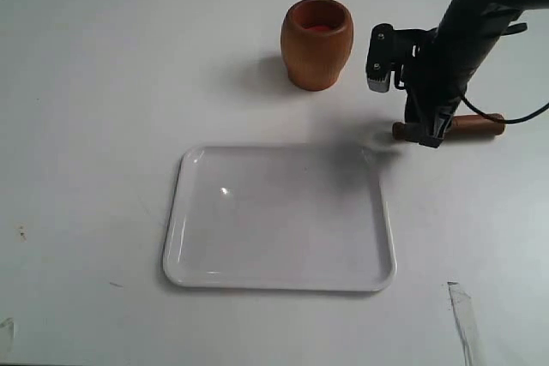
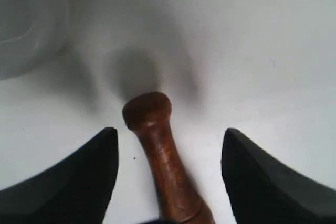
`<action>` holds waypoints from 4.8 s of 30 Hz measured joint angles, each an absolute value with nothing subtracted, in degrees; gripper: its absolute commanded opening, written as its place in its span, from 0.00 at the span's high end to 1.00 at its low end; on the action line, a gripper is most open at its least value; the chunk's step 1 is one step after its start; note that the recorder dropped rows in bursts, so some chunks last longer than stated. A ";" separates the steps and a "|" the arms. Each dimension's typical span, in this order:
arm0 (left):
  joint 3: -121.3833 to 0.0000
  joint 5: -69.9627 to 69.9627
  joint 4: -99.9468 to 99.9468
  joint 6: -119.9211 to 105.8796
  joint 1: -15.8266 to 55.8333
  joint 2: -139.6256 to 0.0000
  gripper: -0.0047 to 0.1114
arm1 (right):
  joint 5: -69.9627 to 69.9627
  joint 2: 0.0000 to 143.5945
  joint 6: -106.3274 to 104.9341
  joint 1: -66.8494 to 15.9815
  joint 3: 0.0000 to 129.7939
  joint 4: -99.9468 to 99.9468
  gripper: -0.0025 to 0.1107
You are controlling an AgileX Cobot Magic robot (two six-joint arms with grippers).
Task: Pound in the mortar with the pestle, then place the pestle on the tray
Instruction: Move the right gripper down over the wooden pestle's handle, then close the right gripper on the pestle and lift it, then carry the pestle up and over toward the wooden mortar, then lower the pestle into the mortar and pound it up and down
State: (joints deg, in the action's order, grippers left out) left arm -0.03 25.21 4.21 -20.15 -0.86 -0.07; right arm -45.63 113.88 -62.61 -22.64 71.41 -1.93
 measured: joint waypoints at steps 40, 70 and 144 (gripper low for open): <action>-0.03 25.21 4.21 -20.15 -0.86 -0.07 0.96 | -34.92 109.07 -53.84 -22.92 79.11 -4.53 0.98; -0.03 25.21 4.21 -20.15 -0.86 -0.07 0.96 | 6.95 104.33 -48.57 -33.02 79.71 -40.46 0.98; -0.03 25.21 4.21 -20.15 -0.86 -0.07 0.96 | 63.03 109.37 1.78 -33.61 55.46 -2.07 0.98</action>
State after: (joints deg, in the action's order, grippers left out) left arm -0.03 25.21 4.21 -20.15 -0.86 -0.07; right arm 63.03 109.37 1.78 -33.61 55.46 -2.07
